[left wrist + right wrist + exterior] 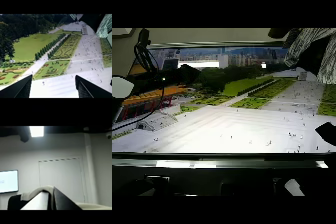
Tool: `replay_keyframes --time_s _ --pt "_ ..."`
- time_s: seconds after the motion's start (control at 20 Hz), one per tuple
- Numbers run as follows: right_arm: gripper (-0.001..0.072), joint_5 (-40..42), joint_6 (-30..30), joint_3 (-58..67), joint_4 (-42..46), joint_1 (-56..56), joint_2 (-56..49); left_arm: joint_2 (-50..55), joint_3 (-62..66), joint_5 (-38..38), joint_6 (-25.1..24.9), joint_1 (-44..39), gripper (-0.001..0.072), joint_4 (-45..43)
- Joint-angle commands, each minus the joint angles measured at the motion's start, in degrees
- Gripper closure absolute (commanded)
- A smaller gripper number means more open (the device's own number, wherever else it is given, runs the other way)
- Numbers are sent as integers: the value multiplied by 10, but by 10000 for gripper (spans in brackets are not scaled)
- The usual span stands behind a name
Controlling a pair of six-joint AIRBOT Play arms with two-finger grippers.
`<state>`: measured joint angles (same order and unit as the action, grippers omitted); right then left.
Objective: Fold the clothes and pants, and hang the long-sleeved shirts on hangers.
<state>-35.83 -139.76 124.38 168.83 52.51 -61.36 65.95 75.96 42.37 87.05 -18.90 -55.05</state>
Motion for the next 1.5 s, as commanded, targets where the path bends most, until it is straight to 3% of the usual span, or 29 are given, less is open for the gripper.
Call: replay_keyframes --time_s 0.0,0.5,0.65,0.9,0.95,1.1,1.3,1.45 --pt "687 -2 -91 0 31 75 -3 0 0 0 0 0 93 0" --pt "685 -69 -25 -56 -9 85 -30 0 0 0 0 0 93 0" --pt "684 -82 -2 -61 -58 83 -29 0 0 0 0 0 93 0" --pt "679 -102 101 -62 -190 83 -29 0 0 0 0 0 93 0" --pt "669 -111 121 -65 -213 83 -28 0 0 0 0 0 93 0" --pt "417 -150 136 -68 -269 83 -24 0 0 0 0 0 94 0" --pt "410 -229 158 -68 -362 83 -12 0 0 0 0 0 93 0" --pt "419 -243 181 -68 -433 83 7 0 0 0 0 0 93 0"
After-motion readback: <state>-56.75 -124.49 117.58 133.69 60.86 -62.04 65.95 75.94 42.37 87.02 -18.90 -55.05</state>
